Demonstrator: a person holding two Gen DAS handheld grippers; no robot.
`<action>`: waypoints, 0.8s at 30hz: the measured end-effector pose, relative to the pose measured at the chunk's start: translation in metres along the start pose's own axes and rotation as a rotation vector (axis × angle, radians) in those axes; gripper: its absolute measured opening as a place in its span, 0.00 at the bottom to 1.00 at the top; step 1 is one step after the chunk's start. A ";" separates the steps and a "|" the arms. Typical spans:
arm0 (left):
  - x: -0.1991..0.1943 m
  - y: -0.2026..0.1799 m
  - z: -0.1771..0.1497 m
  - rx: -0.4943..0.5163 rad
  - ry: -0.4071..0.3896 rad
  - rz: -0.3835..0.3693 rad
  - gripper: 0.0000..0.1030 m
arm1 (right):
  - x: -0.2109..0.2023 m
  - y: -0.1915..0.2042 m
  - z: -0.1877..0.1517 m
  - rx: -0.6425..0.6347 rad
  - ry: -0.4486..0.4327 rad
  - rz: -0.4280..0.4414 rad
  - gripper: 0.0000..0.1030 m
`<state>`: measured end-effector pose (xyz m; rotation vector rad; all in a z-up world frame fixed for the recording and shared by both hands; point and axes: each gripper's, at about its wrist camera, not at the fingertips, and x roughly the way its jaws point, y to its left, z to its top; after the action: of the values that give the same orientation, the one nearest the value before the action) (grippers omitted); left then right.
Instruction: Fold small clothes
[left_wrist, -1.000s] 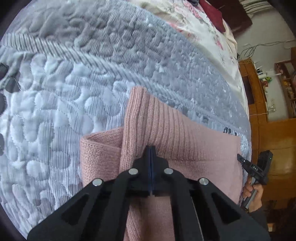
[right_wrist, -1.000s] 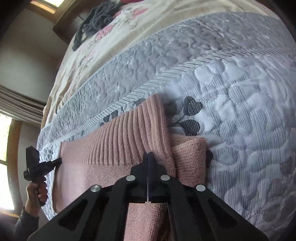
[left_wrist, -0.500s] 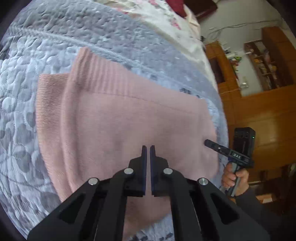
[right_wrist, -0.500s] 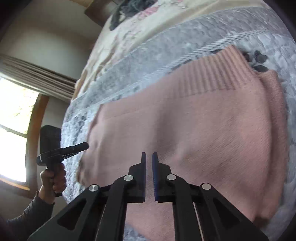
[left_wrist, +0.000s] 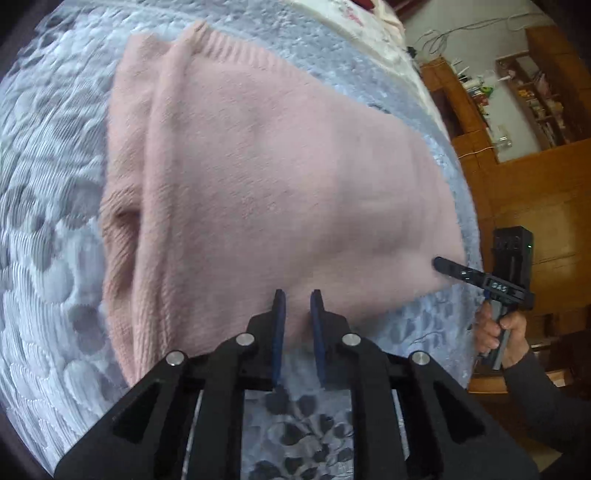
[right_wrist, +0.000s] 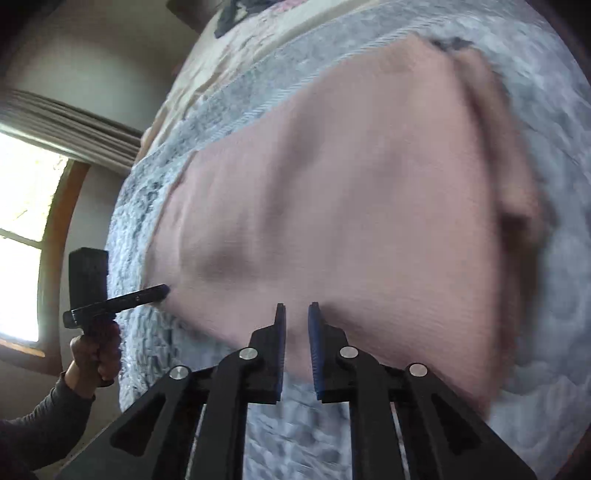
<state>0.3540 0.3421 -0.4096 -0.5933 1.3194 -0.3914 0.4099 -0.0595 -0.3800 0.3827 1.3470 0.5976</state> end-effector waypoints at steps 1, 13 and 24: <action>0.002 0.013 -0.003 -0.037 0.007 -0.015 0.02 | -0.005 -0.019 -0.005 0.039 -0.005 -0.001 0.00; -0.113 0.092 0.038 -0.209 -0.121 -0.105 0.59 | -0.050 0.084 -0.060 -0.395 -0.084 -0.482 0.46; -0.061 0.129 0.127 -0.292 -0.023 -0.254 0.68 | 0.136 0.268 -0.146 -1.072 -0.127 -0.687 0.72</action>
<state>0.4563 0.5024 -0.4229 -1.0135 1.2924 -0.3994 0.2340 0.2235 -0.3600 -0.8661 0.7895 0.6032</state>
